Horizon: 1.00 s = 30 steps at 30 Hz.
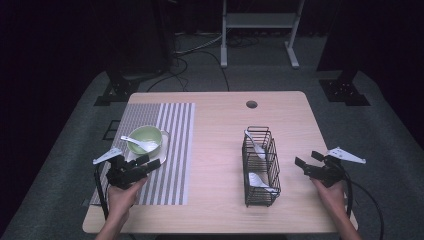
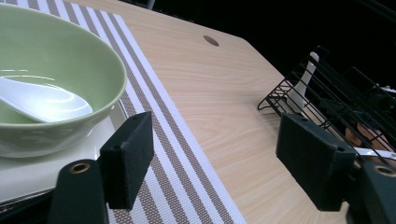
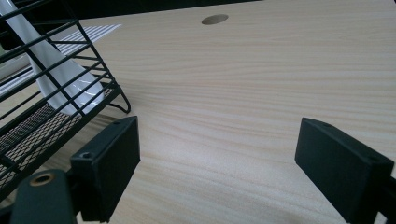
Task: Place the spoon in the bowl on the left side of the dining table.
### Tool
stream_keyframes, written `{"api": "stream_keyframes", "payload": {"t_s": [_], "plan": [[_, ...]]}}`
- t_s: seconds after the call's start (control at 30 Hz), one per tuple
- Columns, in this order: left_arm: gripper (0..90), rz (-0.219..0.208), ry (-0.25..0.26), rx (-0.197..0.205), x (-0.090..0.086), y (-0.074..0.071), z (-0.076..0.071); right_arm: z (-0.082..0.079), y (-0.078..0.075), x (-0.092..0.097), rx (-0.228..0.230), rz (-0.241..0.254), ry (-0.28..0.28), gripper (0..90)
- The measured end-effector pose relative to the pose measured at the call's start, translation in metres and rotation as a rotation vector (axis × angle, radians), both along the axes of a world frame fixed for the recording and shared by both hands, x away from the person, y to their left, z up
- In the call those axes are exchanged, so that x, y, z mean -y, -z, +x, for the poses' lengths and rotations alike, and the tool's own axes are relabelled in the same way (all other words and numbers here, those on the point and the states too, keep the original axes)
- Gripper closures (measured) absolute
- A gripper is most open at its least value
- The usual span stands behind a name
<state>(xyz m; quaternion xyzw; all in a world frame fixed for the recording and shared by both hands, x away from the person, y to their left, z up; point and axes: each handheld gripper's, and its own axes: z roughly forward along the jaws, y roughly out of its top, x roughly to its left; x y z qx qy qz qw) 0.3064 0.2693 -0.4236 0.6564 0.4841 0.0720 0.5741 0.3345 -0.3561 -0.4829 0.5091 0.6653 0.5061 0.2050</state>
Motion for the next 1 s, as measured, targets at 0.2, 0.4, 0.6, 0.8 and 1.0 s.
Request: {"api": "stream_keyframes", "payload": {"t_s": [0.2,0.4,0.6,0.8,1.0], "plan": [[21.9,0.011,0.011,-0.001,0.006,0.0,-0.001,0.0,0.0,0.0,0.0,0.001,0.0,12.9],[19.6,0.019,0.019,-0.001,0.011,0.0,-0.002,0.0,0.0,0.0,-0.001,0.002,0.0,12.9],[17.0,0.032,0.035,-0.004,0.018,0.001,-0.002,0.0,0.0,0.0,0.0,0.001,-0.001,12.9],[17.0,0.028,0.06,-0.001,0.024,0.001,-0.004,0.0,0.0,0.0,0.001,0.0,-0.001,12.9],[16.9,0.037,0.08,-0.002,0.03,0.003,-0.005,0.0,0.0,0.0,0.0,0.001,-0.001,12.9]]}}
